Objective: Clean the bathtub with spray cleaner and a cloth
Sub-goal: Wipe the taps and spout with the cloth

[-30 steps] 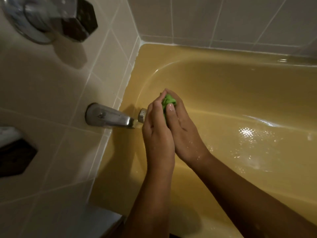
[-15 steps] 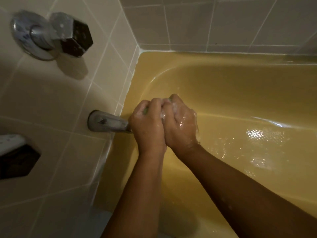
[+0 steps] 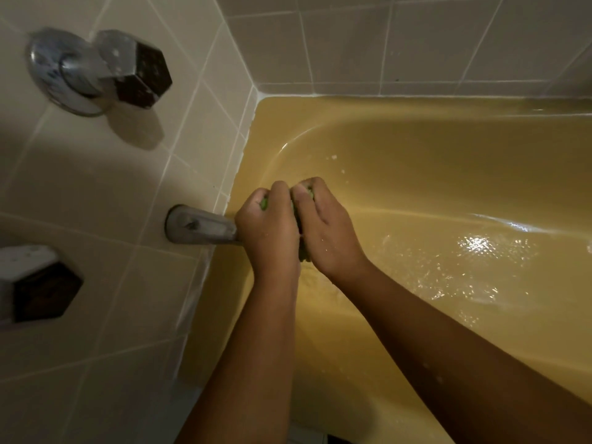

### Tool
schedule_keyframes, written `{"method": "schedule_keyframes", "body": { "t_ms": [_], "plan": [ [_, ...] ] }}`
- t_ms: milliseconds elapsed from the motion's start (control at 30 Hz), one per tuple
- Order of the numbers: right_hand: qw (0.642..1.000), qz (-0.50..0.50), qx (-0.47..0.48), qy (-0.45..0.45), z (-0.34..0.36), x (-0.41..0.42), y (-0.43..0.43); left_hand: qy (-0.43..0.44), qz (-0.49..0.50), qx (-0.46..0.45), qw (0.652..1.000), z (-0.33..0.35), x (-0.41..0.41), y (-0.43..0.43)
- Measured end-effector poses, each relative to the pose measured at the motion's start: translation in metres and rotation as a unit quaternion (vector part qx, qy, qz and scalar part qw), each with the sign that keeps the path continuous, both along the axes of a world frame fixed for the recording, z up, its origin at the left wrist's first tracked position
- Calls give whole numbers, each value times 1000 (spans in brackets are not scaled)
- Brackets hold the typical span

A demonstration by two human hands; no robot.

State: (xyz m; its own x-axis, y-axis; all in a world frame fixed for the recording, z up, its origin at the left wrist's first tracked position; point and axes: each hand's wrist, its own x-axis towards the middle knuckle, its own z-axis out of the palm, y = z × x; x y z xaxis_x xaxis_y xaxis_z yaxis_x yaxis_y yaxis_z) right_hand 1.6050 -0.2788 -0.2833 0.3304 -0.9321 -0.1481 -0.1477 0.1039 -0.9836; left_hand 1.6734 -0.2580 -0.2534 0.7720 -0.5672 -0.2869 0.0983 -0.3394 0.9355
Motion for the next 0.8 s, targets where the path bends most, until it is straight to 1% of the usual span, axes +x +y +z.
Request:
{"method": "schedule_keyframes", "body": {
  "t_ms": [100, 167, 267, 333, 367, 433, 567, 667, 733, 767, 800],
  "plan": [
    [999, 27, -28, -32, -2, -14, 14, 11, 18, 0, 1000, 9, 10, -4],
    [997, 35, -56, -37, -3, -21, 22, 21, 1, -1, 1000, 16, 16, -5],
    [998, 12, -49, -37, 2, -24, 17, 47, -84, 1, 995, 28, 24, 4],
    [997, 8, -64, -38, 11, -23, 9, 66, -163, -40, 984, 33, 32, 19],
    [996, 11, -79, -42, 15, -23, 5, 56, -200, -53, 977, 37, 37, 26],
    [993, 32, -100, -52, 26, -19, 2, -2, -243, -50, 969, 50, 46, 37],
    [991, 61, -77, -85, 56, -4, -8, -151, -224, -16, 963, 100, 59, 47],
    [987, 56, -109, -104, 87, 22, -28, -294, -222, 40, 929, 138, 69, 54],
    [976, 68, -189, -88, 107, 43, -47, -374, -217, 70, 899, 159, 80, 59],
    [961, 89, -254, -60, 113, 52, -57, -406, -212, 89, 884, 167, 85, 61],
    [932, 125, -340, -9, 119, 65, -66, -436, -205, 108, 870, 175, 92, 64]
  ]
}}
